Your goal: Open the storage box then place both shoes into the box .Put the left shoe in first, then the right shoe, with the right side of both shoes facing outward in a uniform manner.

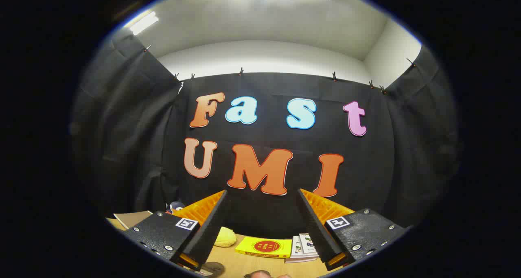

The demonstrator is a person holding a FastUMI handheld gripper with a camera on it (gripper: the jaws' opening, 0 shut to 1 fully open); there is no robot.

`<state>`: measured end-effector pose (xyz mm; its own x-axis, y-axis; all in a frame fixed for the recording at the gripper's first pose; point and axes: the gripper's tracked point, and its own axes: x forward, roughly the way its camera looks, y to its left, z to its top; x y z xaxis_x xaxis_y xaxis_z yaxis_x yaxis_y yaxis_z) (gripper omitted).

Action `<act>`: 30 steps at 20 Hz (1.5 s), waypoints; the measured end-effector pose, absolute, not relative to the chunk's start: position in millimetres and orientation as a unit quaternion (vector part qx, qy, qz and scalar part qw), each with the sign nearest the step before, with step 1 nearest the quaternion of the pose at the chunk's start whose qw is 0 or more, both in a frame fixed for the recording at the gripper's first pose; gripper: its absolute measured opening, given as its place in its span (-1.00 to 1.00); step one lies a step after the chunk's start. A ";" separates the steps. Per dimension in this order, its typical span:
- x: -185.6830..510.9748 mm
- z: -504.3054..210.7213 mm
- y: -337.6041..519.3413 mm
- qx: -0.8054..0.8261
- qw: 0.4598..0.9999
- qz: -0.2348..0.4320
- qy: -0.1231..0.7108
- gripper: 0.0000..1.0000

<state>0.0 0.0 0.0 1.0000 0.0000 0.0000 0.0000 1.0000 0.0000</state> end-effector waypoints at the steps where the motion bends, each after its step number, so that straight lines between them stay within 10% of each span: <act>1: -1.5 -1.9 0.3 -0.001 1.000 0.001 0.002 0.97; 30: 33.3 -64.0 94.6 0.034 0.991 0.105 0.075 0.97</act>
